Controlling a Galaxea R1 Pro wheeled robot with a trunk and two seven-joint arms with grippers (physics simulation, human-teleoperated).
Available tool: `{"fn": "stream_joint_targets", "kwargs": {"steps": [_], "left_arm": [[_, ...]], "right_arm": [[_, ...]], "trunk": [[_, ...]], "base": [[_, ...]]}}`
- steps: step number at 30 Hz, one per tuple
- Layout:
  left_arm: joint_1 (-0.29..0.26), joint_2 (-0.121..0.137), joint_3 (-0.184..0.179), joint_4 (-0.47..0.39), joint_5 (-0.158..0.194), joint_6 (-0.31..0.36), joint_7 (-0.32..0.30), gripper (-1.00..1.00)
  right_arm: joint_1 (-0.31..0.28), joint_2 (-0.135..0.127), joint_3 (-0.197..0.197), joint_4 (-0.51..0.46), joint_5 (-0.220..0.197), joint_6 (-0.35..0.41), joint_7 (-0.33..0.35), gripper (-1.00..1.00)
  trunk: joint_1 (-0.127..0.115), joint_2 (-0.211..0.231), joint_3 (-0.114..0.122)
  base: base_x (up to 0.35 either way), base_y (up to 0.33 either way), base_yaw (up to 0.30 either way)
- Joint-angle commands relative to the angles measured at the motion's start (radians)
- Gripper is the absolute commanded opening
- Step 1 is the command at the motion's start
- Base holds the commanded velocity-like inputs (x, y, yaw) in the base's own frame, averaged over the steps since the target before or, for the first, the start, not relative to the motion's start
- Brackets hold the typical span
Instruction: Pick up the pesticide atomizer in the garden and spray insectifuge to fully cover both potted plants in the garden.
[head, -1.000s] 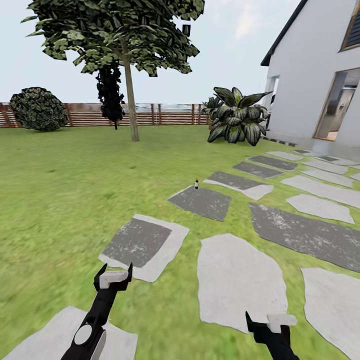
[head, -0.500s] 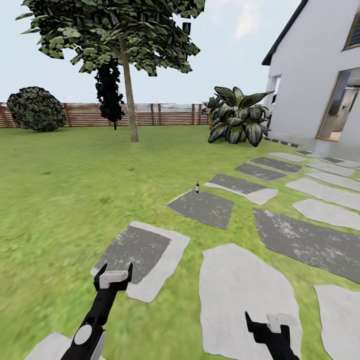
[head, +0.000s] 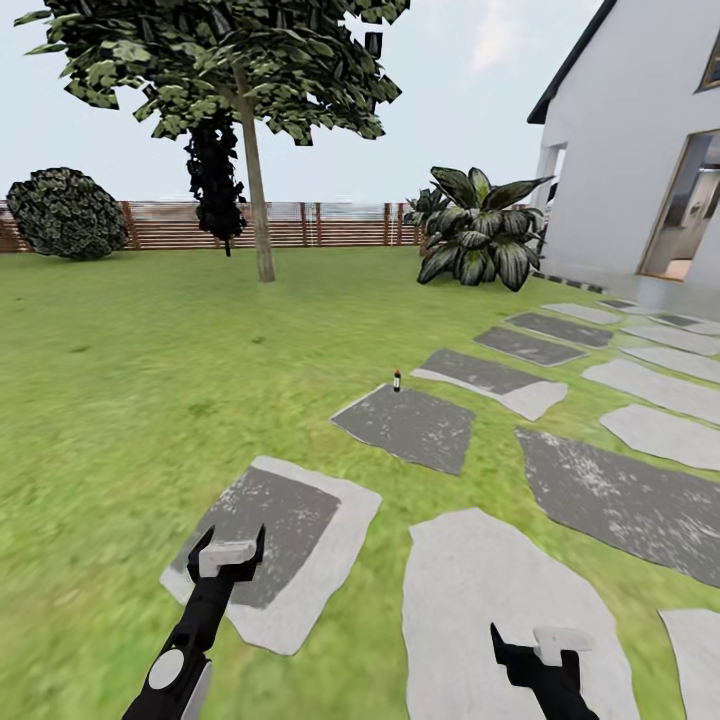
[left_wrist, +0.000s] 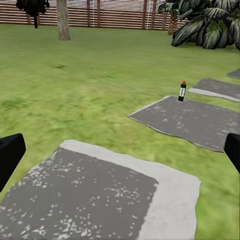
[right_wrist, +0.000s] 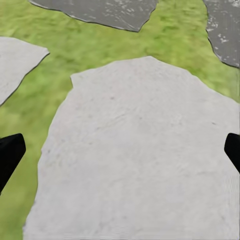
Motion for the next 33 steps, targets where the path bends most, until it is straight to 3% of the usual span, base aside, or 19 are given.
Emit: {"fn": "stream_joint_targets", "kwargs": {"steps": [1, 13, 23, 33], "left_arm": [[0.000, 0.000, 0.000, 0.000, 0.004, -0.003, 0.000, 1.00], [0.000, 0.000, -0.001, 0.000, 0.004, -0.003, 0.000, 1.00], [0.000, 0.000, -0.002, 0.000, 0.004, -0.003, 0.000, 1.00], [0.000, 0.000, -0.002, 0.000, 0.004, -0.003, 0.000, 1.00]], "right_arm": [[0.000, 0.000, 0.000, -0.001, -0.001, 0.001, 0.000, 1.00], [0.000, 0.001, 0.000, -0.002, -0.001, 0.001, -0.004, 1.00], [0.000, 0.001, 0.000, -0.002, -0.001, 0.001, -0.001, 1.00], [0.000, 0.001, 0.000, -0.002, -0.001, 0.001, 0.001, 1.00]], "trunk": [[0.000, 0.000, -0.001], [0.000, 0.000, -0.001], [0.000, 0.000, -0.001], [0.000, 0.000, -0.001]], "base": [[0.339, 0.000, 0.000], [0.339, 0.000, -0.035], [0.338, 0.044, -0.279], [0.312, 0.198, -0.300]]}}
